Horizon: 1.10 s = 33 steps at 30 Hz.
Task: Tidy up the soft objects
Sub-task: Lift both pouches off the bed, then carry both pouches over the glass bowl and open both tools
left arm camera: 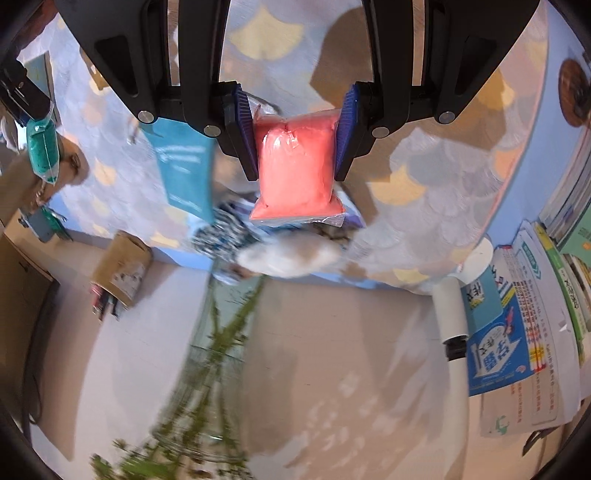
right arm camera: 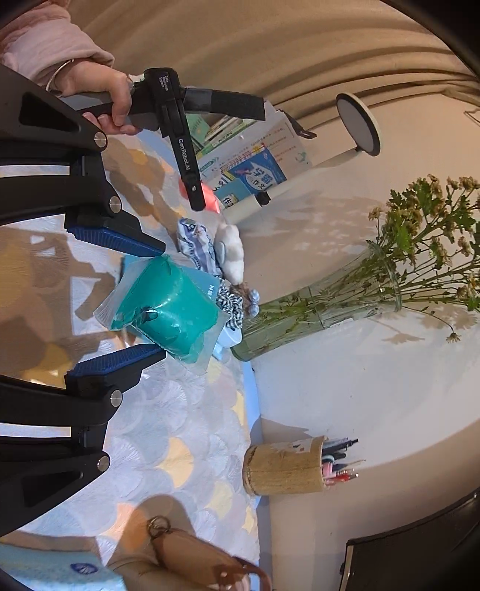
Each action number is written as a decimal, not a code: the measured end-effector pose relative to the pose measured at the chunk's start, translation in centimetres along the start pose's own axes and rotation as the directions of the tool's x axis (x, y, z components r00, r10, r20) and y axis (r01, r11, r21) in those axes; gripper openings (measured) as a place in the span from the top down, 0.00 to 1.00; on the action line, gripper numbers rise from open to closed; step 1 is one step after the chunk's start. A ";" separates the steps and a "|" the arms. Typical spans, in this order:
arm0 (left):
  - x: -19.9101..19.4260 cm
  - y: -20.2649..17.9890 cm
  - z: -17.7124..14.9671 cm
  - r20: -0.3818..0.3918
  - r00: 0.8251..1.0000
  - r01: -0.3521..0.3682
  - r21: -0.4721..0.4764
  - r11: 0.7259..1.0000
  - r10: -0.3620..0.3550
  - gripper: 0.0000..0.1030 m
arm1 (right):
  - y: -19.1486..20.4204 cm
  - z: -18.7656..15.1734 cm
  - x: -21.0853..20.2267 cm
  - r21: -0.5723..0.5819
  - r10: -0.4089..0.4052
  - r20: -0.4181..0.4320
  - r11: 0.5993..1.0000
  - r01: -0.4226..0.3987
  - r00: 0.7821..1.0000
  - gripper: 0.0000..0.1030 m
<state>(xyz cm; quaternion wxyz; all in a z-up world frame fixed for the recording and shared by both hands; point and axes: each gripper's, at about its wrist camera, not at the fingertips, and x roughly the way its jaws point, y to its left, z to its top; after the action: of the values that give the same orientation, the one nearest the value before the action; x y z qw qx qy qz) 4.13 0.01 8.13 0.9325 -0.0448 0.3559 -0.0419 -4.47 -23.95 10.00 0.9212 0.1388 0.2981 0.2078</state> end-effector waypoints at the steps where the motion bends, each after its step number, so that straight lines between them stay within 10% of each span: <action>1: -0.1 -0.6 -0.3 -0.006 1.000 0.005 0.000 1.000 -0.005 0.65 | -0.1 -0.1 -0.4 -0.001 -0.002 0.000 1.000 0.002 1.000 0.53; 21: -3.2 -17.2 -3.5 -0.057 0.975 0.223 0.159 0.962 -0.217 0.65 | -5.9 -0.8 -11.5 0.080 -0.087 0.060 0.993 0.082 0.994 0.53; 33: -5.7 -32.2 -7.8 -0.143 0.913 0.406 0.423 0.810 -0.382 0.65 | -14.7 -0.1 -19.2 0.208 -0.242 0.107 0.954 0.216 0.964 0.53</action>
<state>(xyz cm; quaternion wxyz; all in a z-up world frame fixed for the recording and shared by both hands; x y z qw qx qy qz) -6.80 -31.73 9.81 0.8792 0.0974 0.3438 -0.3152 -14.27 -45.75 13.80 0.9387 0.2059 0.2700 0.0597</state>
